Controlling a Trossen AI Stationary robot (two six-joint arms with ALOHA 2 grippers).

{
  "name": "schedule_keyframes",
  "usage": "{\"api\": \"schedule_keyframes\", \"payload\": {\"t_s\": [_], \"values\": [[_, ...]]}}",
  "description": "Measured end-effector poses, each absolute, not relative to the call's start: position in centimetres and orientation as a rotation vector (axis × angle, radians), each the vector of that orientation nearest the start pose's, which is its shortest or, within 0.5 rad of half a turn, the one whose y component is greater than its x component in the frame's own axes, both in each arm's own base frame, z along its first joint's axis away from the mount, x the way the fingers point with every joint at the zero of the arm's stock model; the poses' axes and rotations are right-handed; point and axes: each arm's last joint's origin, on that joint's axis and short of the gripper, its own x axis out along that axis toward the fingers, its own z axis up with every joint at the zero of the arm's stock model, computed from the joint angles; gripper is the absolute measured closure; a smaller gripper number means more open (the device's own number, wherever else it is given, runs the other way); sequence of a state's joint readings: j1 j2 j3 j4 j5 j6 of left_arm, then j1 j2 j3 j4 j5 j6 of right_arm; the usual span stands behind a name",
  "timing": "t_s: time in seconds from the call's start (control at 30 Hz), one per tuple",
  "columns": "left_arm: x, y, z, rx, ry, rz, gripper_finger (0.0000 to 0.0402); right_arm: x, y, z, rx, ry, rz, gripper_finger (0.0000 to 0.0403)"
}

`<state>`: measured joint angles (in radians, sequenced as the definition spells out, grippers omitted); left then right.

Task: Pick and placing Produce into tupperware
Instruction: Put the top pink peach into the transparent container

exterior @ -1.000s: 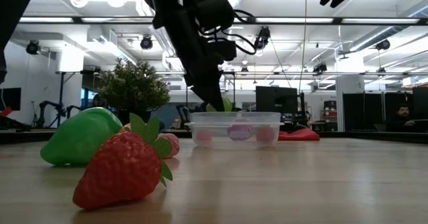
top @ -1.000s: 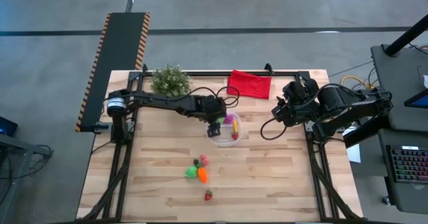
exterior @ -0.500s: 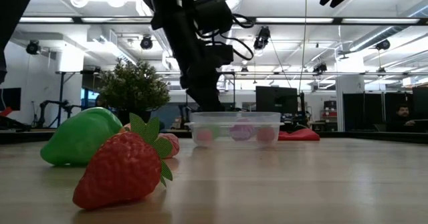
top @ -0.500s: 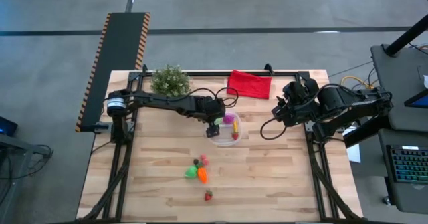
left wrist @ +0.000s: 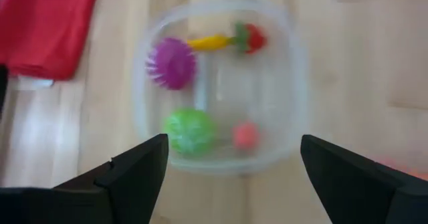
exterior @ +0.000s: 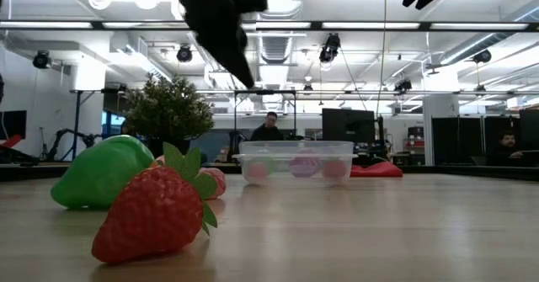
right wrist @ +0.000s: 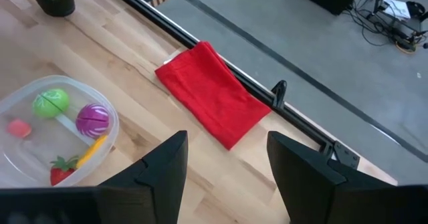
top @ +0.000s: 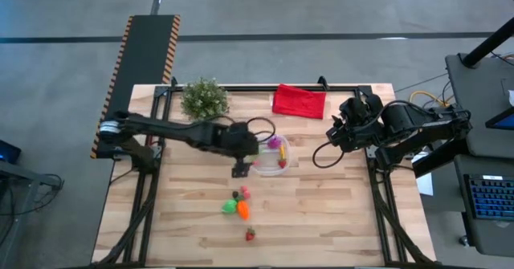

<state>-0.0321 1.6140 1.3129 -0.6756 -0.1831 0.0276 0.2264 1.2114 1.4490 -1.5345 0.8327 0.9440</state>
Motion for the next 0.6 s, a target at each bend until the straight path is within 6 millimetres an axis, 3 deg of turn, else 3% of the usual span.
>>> {"api": "schedule_keyframes", "payload": {"t_s": [0.23,0.6], "values": [[31.1,-1.2,27.4,-0.360,1.049,0.290,0.0099,17.6,1.8,38.3,0.156,0.751,-0.959,0.0204],[31.6,-3.7,23.5,-0.596,1.135,0.377,0.0178,17.6,1.8,38.3,0.150,0.744,-0.964,0.0204]]}}
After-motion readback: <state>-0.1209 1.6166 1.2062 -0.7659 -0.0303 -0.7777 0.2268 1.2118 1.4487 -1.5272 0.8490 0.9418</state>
